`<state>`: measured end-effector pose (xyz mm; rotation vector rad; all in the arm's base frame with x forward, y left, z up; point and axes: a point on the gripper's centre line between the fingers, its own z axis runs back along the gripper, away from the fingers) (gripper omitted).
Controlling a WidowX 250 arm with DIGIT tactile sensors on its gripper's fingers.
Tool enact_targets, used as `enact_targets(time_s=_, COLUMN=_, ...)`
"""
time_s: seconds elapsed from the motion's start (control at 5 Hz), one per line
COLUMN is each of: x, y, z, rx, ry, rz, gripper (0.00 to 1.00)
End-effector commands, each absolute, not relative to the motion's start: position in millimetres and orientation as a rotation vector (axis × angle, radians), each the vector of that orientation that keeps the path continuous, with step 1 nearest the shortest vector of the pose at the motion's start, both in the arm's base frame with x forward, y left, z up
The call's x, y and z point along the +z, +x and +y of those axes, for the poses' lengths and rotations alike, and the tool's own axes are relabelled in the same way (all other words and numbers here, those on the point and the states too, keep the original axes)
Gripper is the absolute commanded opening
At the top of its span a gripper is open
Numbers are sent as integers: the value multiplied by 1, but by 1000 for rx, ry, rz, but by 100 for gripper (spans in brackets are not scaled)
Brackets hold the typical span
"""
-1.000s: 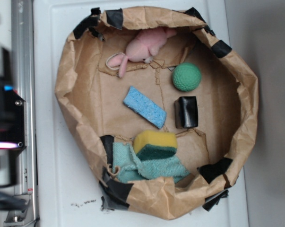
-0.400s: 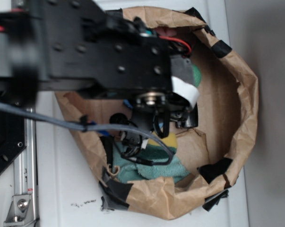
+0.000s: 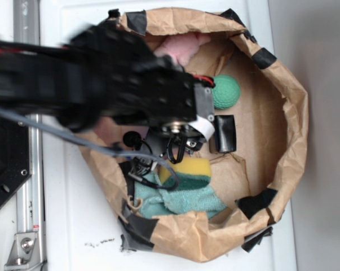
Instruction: Grab the blue sponge.
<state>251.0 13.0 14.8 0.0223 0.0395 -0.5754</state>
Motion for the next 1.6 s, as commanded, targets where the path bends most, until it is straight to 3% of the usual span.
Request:
enact_targets(time_s=0.0, x=15, y=272, z=1, rx=-459, ry=46, rz=26, gripper=0)
enact_targets(time_s=0.2, x=35, y=265, z=4, rx=-436, ry=134, rz=55, gripper=0)
enact_targets(time_s=0.6, x=134, y=261, z=8, rx=-324, ry=171, rz=-70, gripper=0)
enact_targets(time_s=0.8, x=184, y=255, z=11, rx=-168, ry=107, rz=-121, gripper=0)
enact_targets(time_s=1.0, x=202, y=243, z=7, rx=16, ry=-1, rz=-90, gripper=0)
enact_targets(time_s=1.2, x=202, y=239, z=4, rx=103, ry=-10, rz=-106, gripper=0)
enact_targets(time_s=1.4, x=194, y=239, z=5, rx=191, ry=39, rz=-111, gripper=0)
